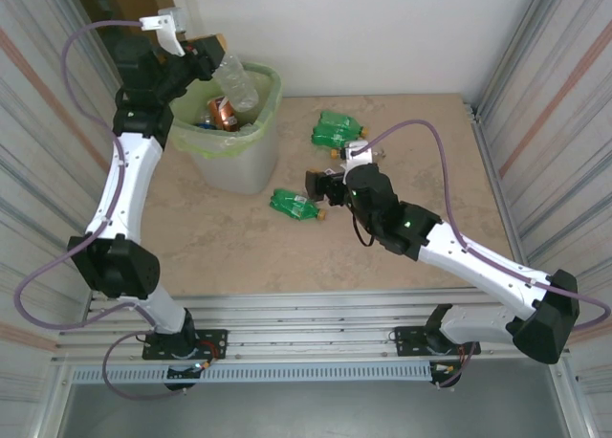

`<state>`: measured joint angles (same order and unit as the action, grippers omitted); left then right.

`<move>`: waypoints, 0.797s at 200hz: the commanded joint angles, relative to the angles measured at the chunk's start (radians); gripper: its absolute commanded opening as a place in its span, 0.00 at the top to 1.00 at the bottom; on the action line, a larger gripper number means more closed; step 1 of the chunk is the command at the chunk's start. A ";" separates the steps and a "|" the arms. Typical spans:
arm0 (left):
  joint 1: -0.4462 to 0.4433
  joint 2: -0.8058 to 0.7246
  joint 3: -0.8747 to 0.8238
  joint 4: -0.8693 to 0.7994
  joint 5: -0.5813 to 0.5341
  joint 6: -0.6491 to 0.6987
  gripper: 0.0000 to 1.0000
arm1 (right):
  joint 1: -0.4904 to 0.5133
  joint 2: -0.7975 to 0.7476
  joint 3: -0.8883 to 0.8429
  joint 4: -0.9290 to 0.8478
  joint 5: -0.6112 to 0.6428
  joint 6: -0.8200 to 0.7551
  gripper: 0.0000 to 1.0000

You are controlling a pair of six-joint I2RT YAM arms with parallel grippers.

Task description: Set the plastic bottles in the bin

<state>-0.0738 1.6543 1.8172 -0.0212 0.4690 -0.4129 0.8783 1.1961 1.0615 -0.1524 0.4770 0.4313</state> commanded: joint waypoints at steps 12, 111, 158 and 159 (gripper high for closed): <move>0.028 0.041 0.062 -0.074 -0.080 0.087 1.00 | -0.079 -0.003 -0.001 -0.122 0.052 0.184 0.02; 0.045 0.249 0.149 -0.246 -0.020 0.106 0.90 | -0.127 0.152 0.065 -0.269 -0.112 0.171 0.02; 0.045 0.295 0.156 -0.266 0.007 0.103 0.57 | -0.106 0.291 0.112 -0.267 -0.221 0.084 0.02; 0.045 0.295 0.156 -0.266 0.008 0.104 0.56 | -0.105 0.295 0.113 -0.267 -0.222 0.082 0.02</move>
<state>-0.0387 1.9453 1.9289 -0.2745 0.4492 -0.3328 0.7601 1.4342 1.1297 -0.3996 0.3222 0.5804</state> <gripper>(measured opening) 0.345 0.976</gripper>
